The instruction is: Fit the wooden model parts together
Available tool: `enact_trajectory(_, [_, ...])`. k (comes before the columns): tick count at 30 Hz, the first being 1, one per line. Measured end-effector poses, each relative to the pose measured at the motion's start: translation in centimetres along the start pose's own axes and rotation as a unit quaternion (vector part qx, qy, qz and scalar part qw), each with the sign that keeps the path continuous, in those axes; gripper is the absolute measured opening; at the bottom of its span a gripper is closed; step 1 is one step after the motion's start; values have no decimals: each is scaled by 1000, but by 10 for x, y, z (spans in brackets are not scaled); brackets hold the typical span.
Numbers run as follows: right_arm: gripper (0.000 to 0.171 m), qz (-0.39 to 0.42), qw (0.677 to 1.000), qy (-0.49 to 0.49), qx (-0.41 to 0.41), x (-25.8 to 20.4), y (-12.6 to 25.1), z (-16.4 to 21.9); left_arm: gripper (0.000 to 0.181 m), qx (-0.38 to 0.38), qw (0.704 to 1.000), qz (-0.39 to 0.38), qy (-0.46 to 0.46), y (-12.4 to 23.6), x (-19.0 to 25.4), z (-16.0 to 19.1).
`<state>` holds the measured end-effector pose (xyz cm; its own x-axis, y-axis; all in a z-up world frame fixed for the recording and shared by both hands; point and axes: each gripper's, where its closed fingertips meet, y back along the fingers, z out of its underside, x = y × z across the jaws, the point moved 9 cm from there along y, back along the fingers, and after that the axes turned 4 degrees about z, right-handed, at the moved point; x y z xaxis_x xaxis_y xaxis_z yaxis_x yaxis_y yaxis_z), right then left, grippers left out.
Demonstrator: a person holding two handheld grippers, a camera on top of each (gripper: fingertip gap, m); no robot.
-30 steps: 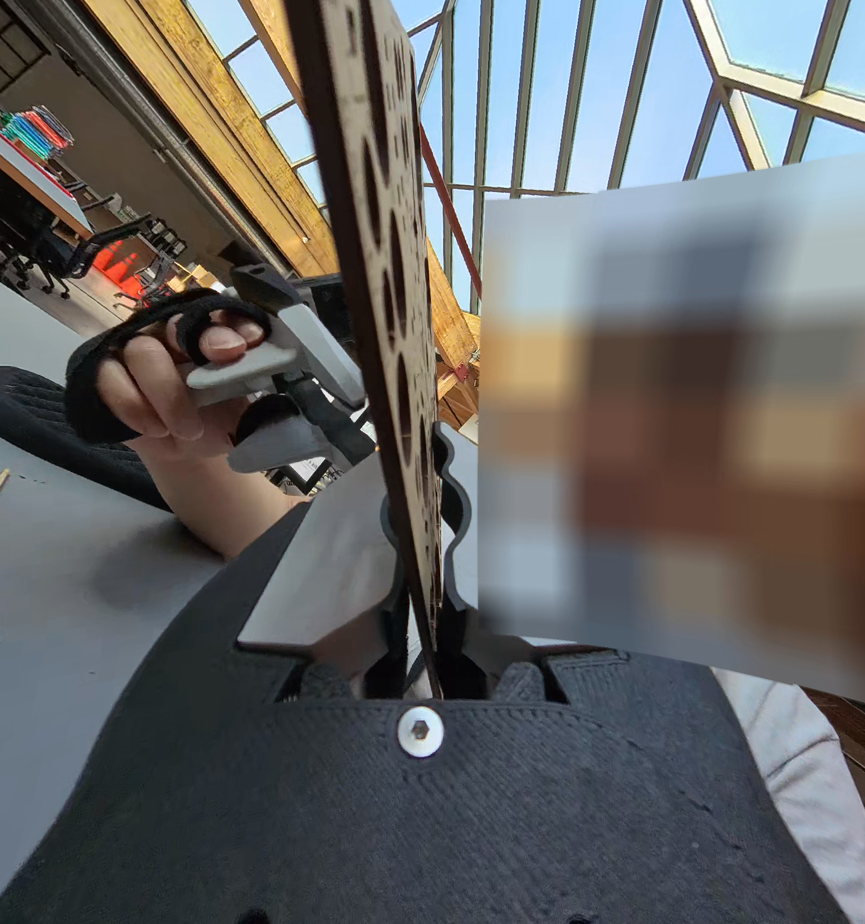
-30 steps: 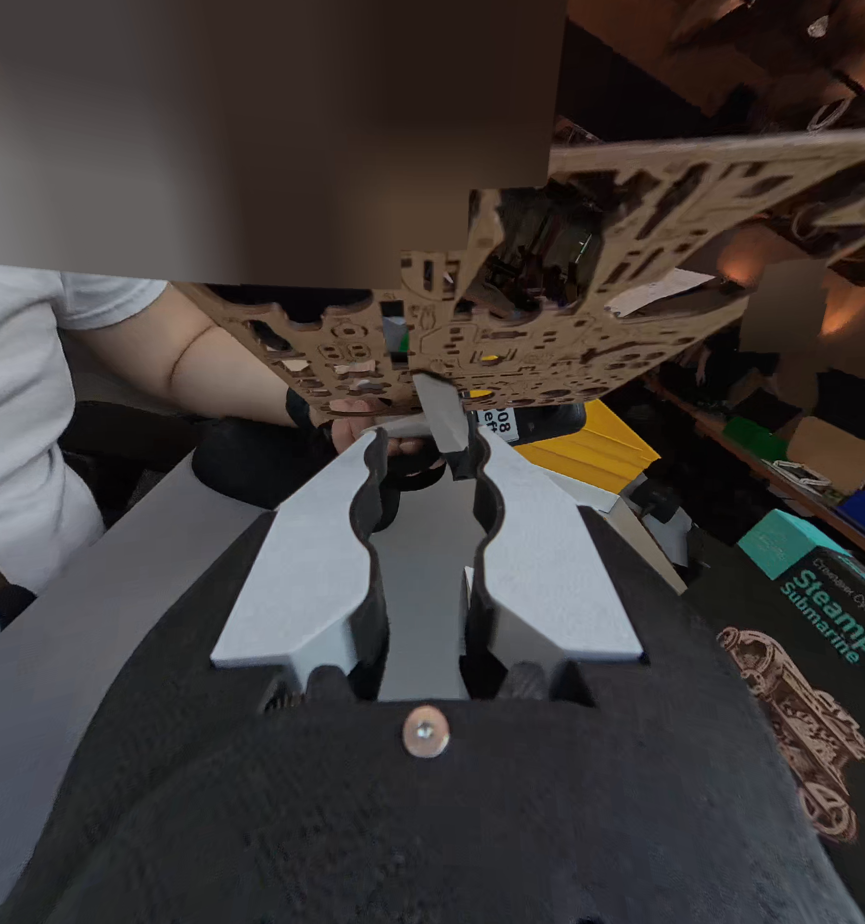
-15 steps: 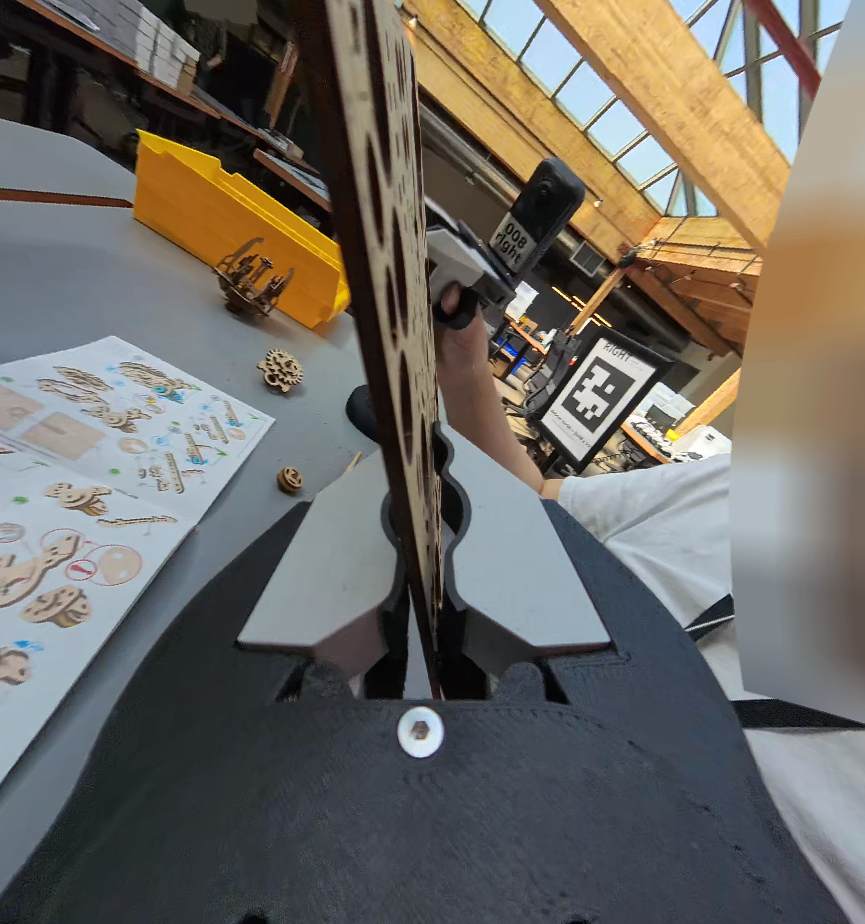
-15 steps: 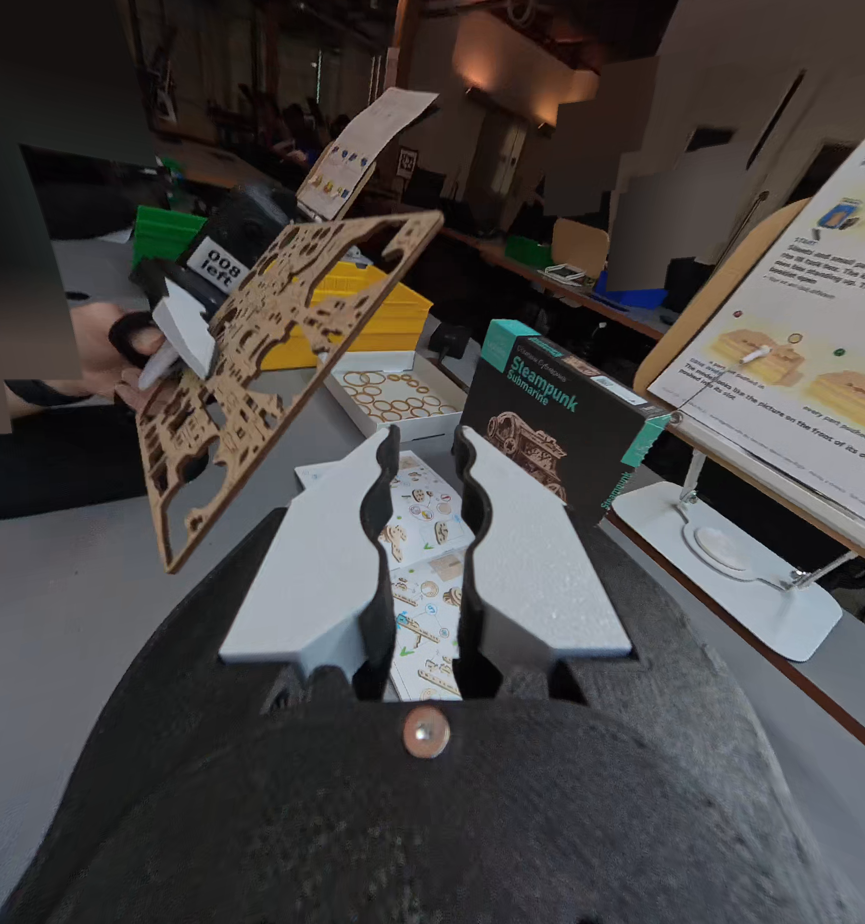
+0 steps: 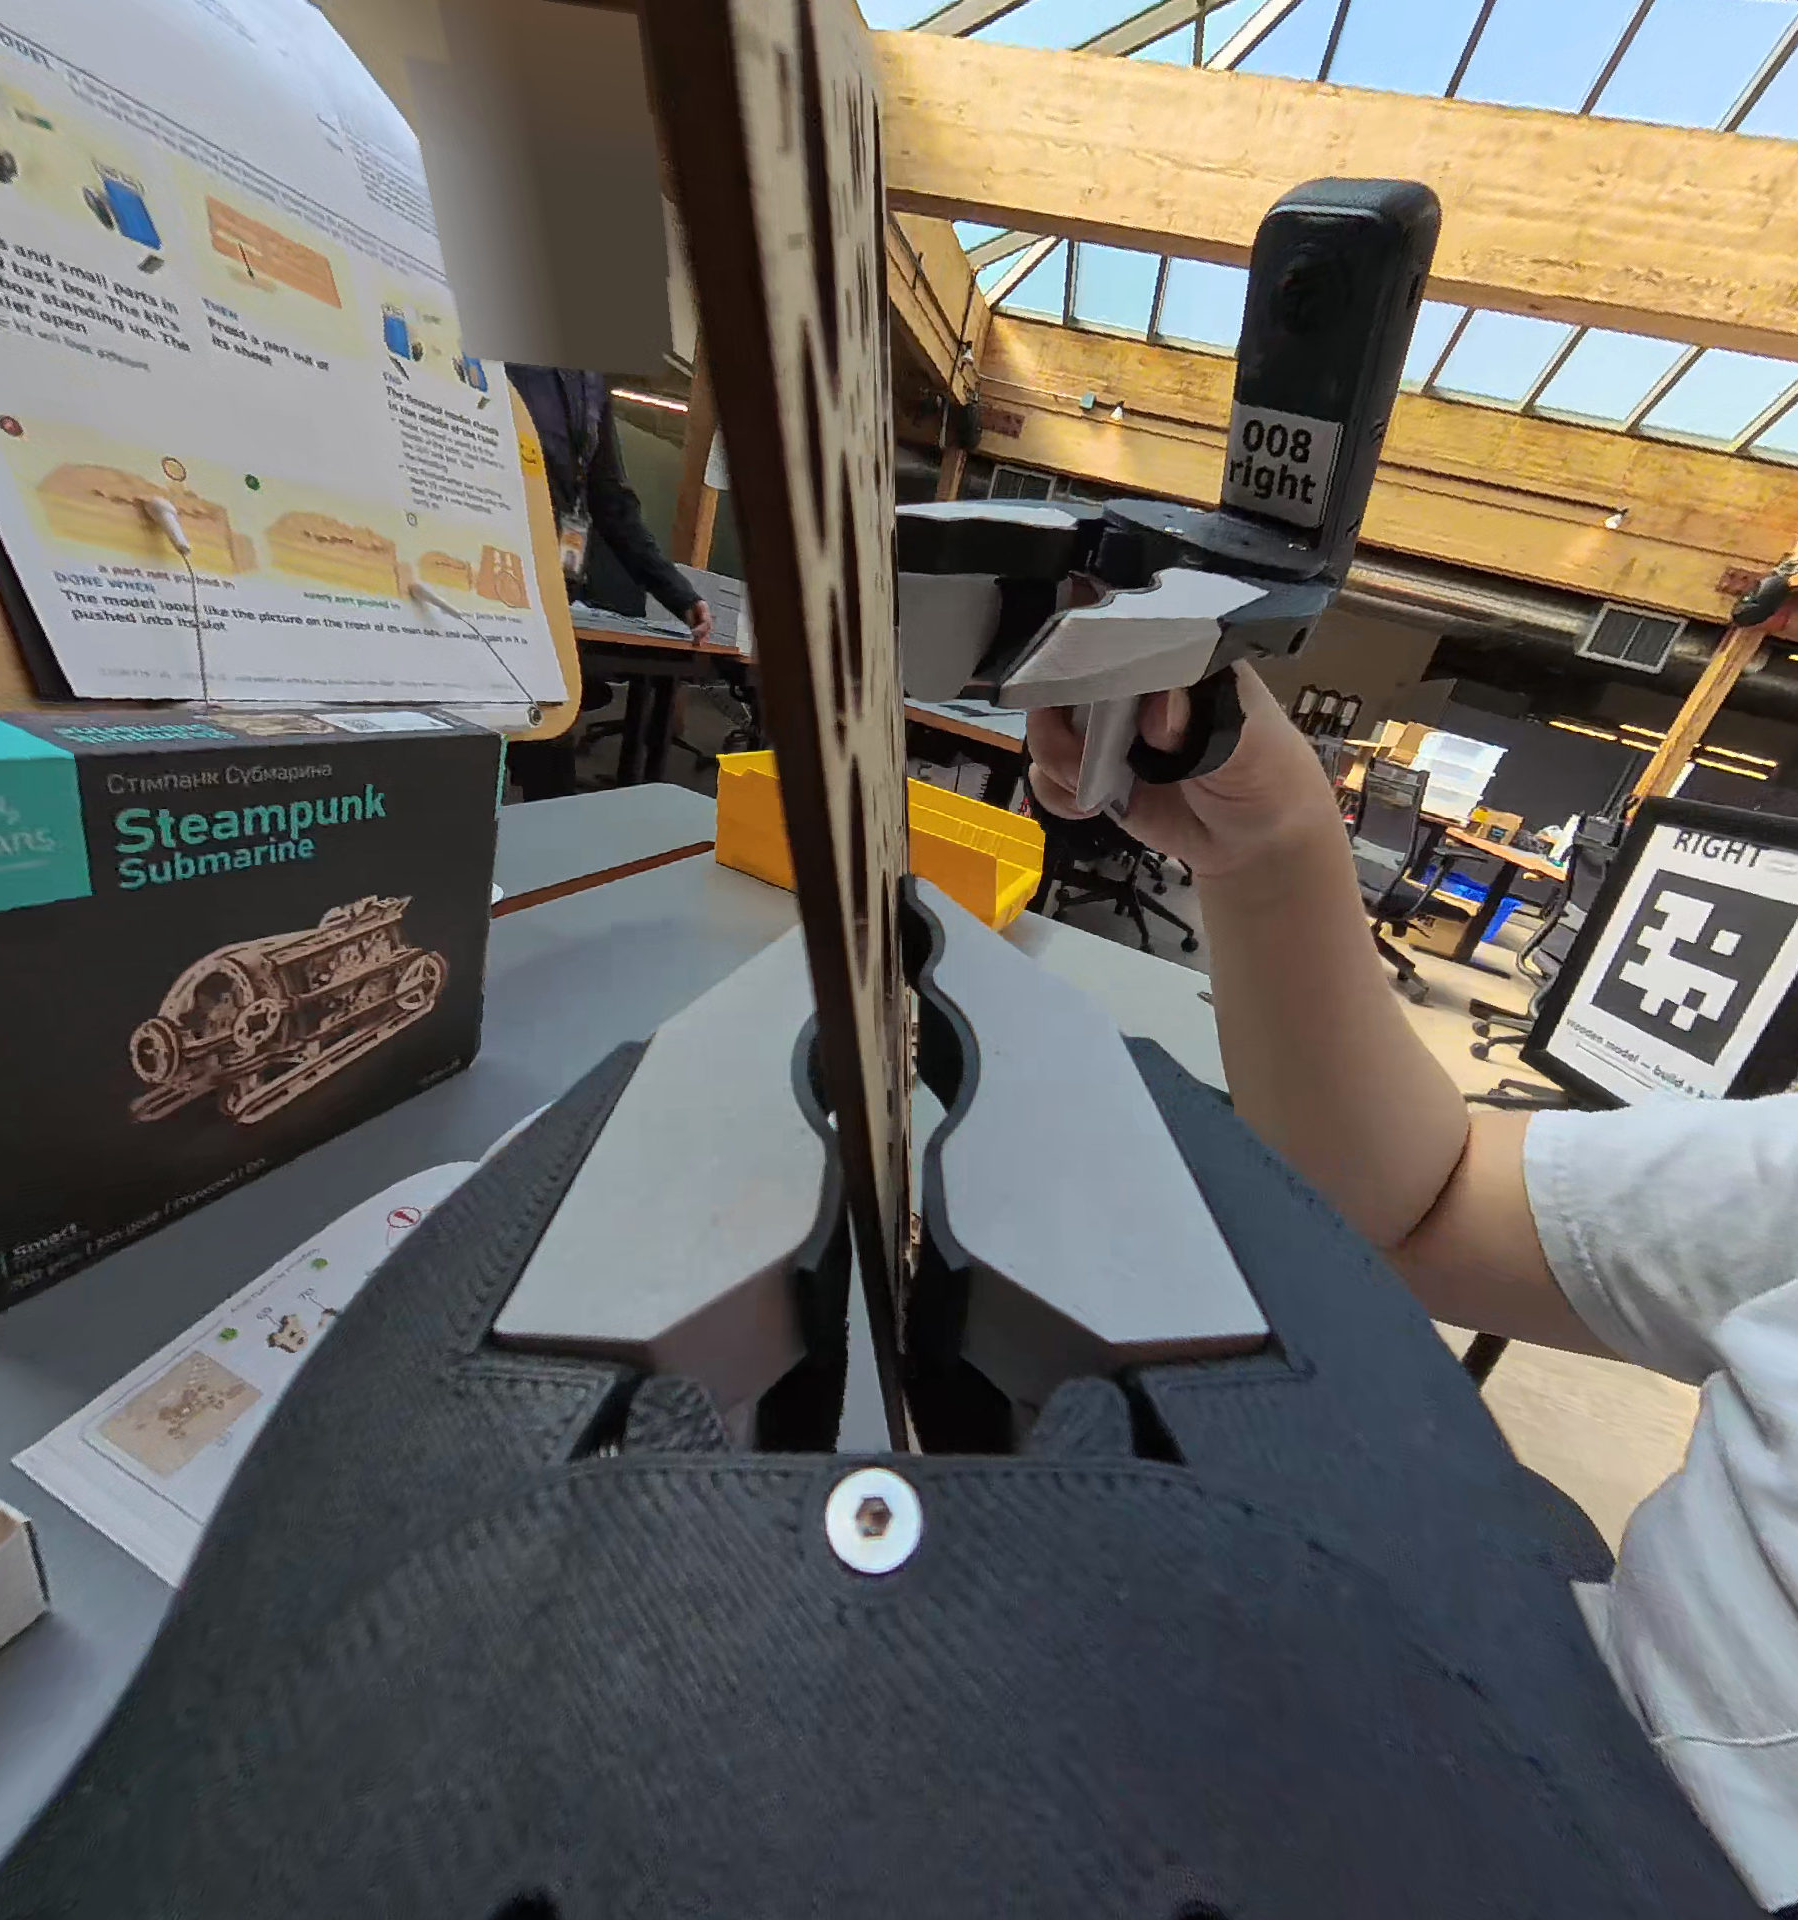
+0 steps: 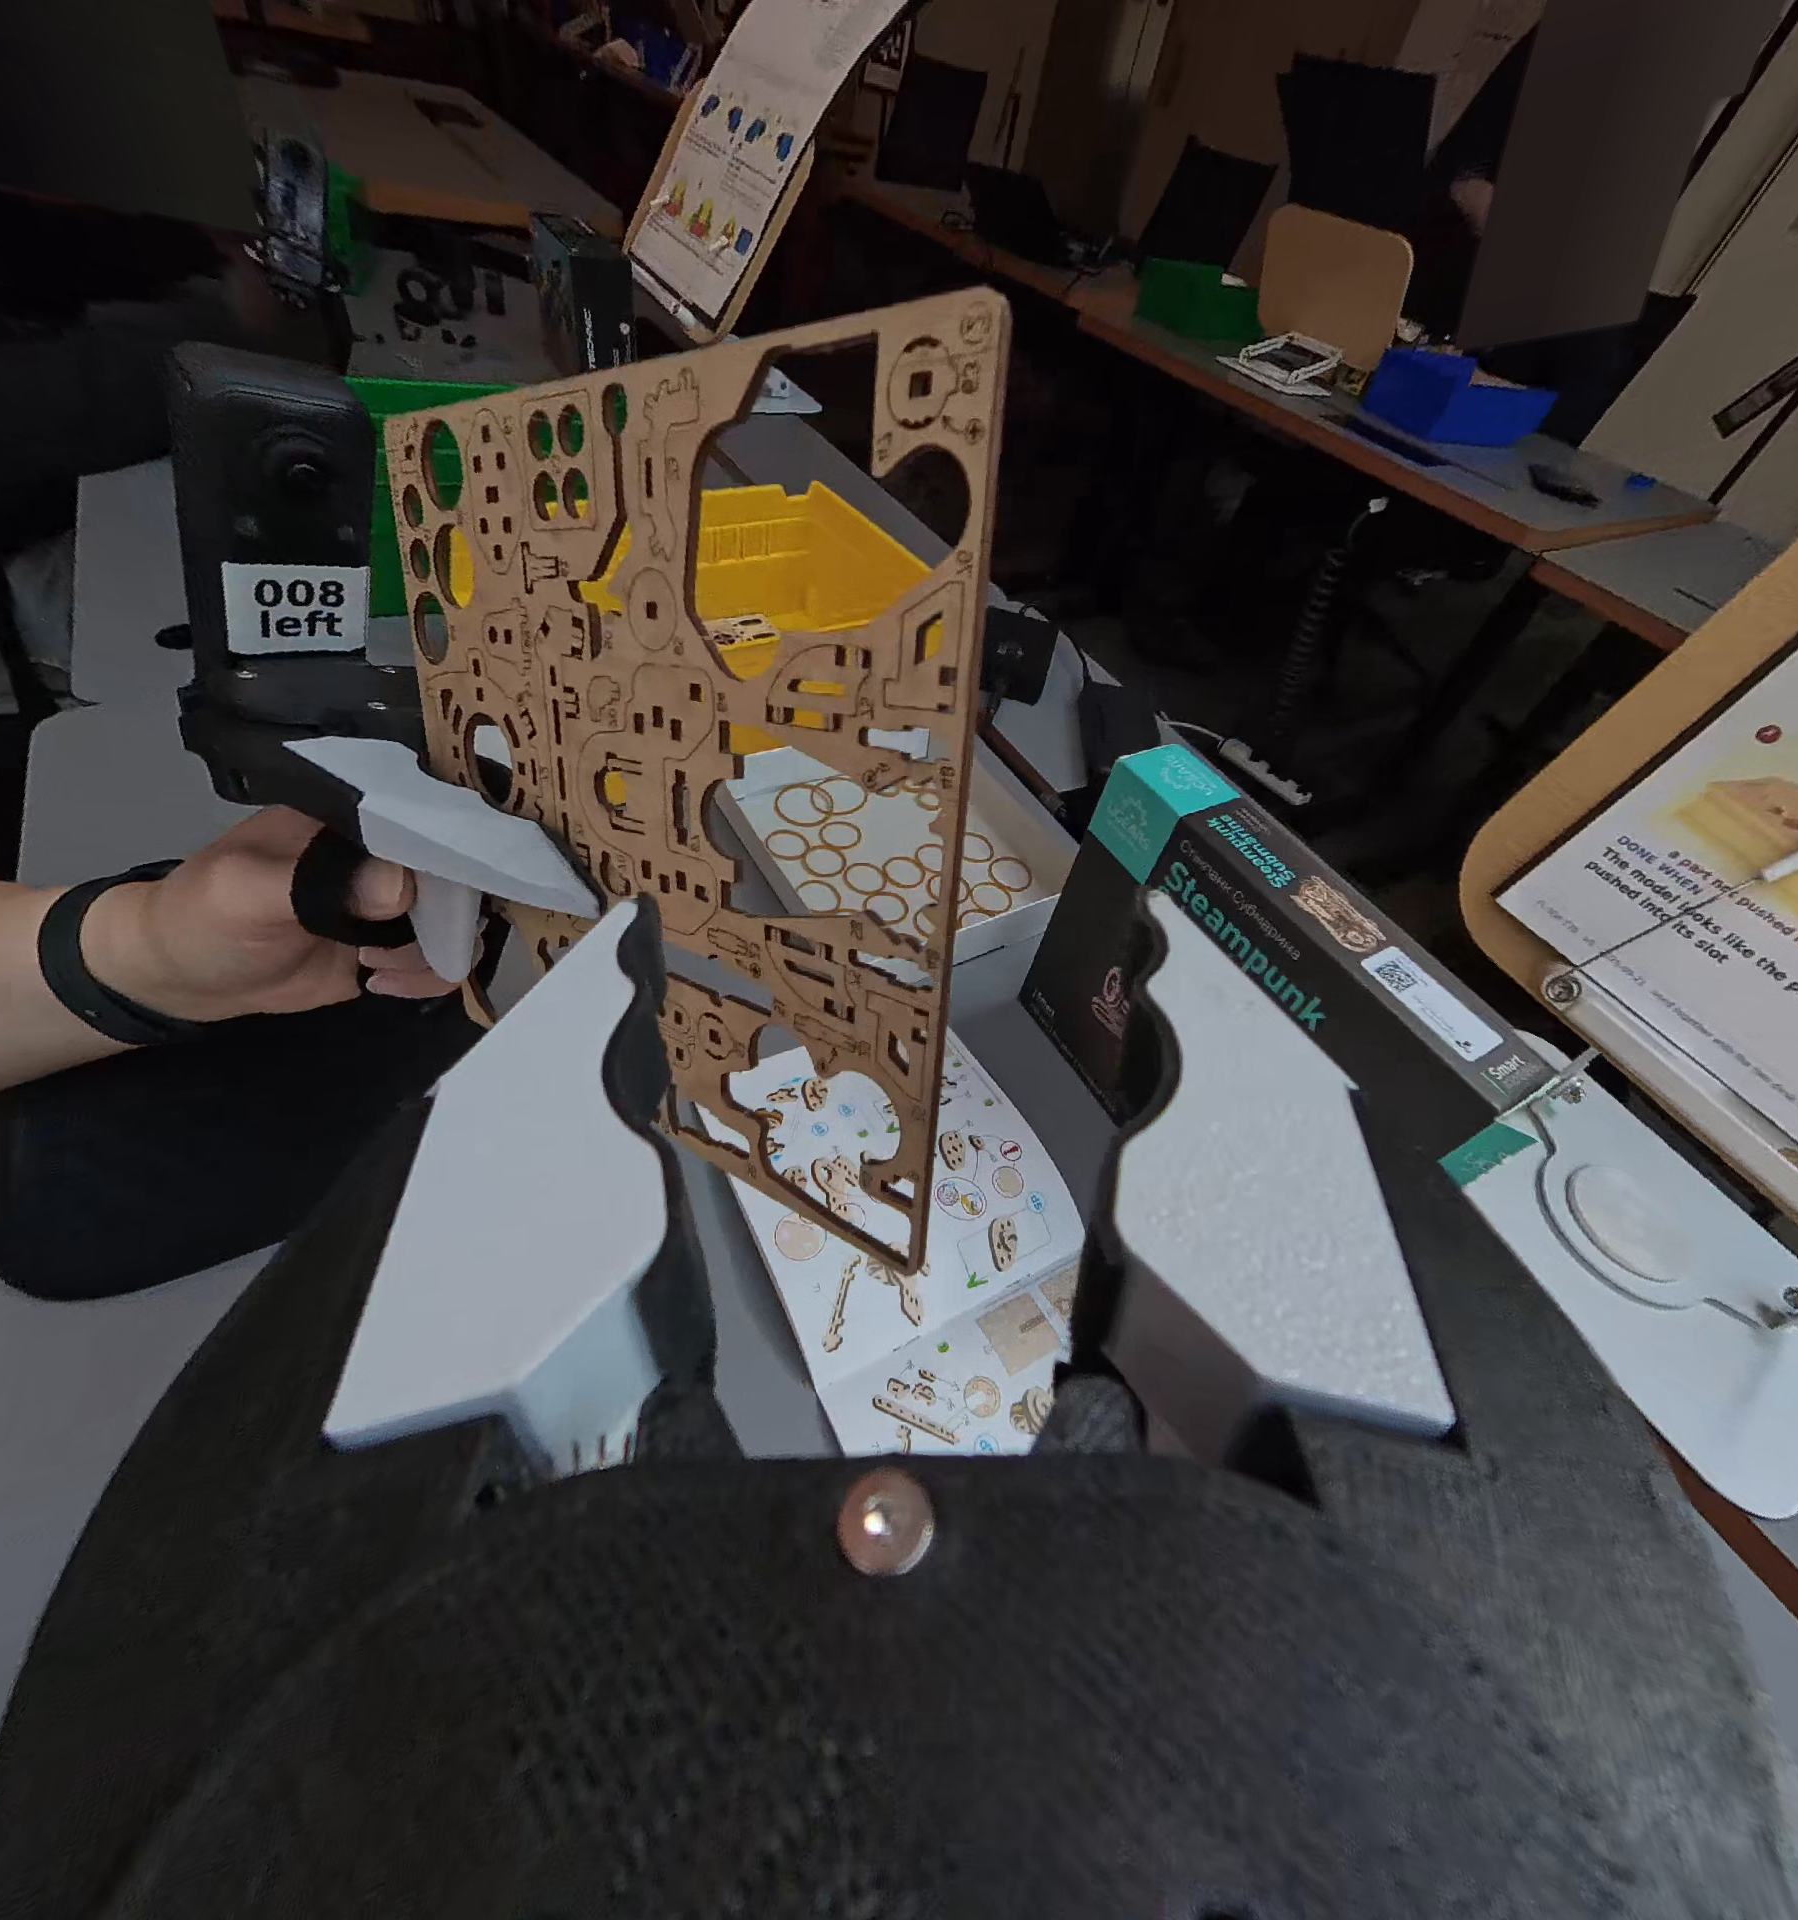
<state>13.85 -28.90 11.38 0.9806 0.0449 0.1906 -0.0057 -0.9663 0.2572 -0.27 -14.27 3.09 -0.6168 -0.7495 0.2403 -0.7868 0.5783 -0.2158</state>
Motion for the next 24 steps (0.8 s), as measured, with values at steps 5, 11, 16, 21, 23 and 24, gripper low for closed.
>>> enact_trajectory(5, [87, 1, 999, -8, 41, 7, 2, -16, 2, -42, 998, -13, -54, -23, 7, -37])
enact_trajectory(11, [81, 58, 996, 45, 54, 7, 19, -20, 1, -116, 992, 3, -47, -51, 18, -53])
enact_trajectory(16, [96, 64, 996, 57, 11, 4, 16, -12, 1, -138, 990, 23, 23, -56, 13, -43])
enact_trajectory(21, [98, 72, 994, 68, -39, 7, 2, -2, 0, -147, 987, 22, 61, -54, 0, -27])
enact_trajectory(23, [96, 57, 995, 62, -59, 7, -2, 3, 0, -153, 985, 25, 74, -52, -4, -23])
enact_trajectory(24, [96, 56, 995, 58, -60, 8, -4, 4, 0, -152, 985, 27, 81, -52, -5, -22])
